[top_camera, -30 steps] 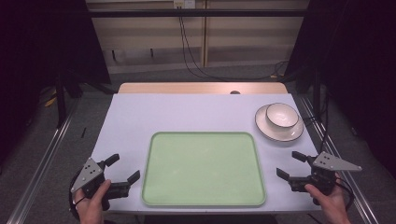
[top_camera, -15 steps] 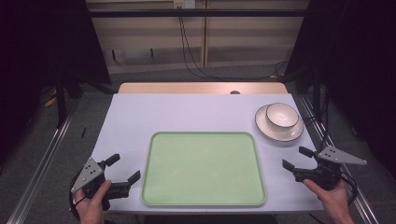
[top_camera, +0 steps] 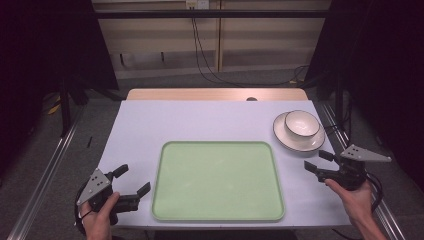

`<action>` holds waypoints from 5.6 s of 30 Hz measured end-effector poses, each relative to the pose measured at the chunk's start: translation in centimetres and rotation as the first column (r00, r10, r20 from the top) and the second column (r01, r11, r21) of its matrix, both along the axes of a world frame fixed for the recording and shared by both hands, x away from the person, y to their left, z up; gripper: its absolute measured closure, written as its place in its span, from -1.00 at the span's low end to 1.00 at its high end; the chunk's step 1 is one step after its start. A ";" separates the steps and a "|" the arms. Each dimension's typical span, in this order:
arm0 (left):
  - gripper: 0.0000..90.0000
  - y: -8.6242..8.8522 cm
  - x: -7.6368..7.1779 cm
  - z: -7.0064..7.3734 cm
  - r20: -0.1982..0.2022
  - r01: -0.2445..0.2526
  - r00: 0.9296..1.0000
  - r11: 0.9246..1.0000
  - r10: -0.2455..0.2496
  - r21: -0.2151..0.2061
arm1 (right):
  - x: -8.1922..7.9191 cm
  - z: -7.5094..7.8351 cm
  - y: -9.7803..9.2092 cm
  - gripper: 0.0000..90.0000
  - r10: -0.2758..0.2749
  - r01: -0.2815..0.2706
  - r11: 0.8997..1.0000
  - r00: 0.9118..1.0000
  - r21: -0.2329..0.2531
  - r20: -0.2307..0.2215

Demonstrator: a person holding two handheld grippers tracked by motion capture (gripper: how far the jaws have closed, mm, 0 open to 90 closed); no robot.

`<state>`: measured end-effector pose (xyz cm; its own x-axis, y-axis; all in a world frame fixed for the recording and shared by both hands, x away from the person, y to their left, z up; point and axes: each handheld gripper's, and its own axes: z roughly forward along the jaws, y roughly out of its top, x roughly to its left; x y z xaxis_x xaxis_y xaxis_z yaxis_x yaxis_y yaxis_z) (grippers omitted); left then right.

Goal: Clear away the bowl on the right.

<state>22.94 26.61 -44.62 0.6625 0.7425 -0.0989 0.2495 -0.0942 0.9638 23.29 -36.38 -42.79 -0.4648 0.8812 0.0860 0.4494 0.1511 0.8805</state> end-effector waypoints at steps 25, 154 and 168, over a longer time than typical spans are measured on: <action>-0.97 -0.1 0.1 -0.1 -0.005 0.002 1.000 1.000 -0.002 0.004 | 6.3 1.0 -4.0 -0.16 -0.081 0.082 0.997 0.992 0.006 -0.093; -0.97 0.2 0.1 0.0 -0.003 -0.001 1.000 1.000 0.001 0.005 | 15.2 -0.1 -5.3 0.83 -0.228 0.236 0.972 0.938 0.000 -0.261; -0.97 0.2 0.0 0.0 -0.001 -0.003 1.000 1.000 0.003 0.001 | 14.6 1.9 -3.3 0.83 -0.138 0.147 0.989 0.964 0.022 -0.225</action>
